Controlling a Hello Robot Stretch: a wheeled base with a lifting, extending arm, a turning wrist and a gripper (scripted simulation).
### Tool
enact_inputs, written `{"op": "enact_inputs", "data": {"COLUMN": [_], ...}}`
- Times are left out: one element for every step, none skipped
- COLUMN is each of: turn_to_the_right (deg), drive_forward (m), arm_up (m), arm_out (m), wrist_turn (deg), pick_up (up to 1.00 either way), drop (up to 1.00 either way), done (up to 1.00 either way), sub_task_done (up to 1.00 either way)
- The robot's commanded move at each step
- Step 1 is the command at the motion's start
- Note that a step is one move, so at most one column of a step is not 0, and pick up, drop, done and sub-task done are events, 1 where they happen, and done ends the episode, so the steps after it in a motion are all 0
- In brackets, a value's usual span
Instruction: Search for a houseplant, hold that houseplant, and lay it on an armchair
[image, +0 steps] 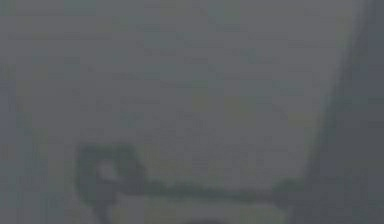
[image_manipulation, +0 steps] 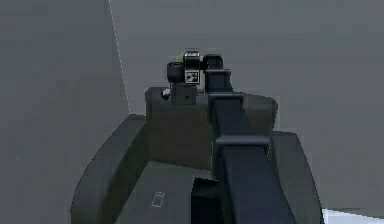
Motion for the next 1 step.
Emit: {"op": "enact_inputs", "data": {"turn_to_the_right": [0.0], "drive_forward": [0.00], "arm_up": [-0.34], "arm_out": [0.00], "wrist_turn": [0.0], "pick_up": [0.00], "drop": [0.00], "done": [0.00], "sub_task_done": [0.00]}}
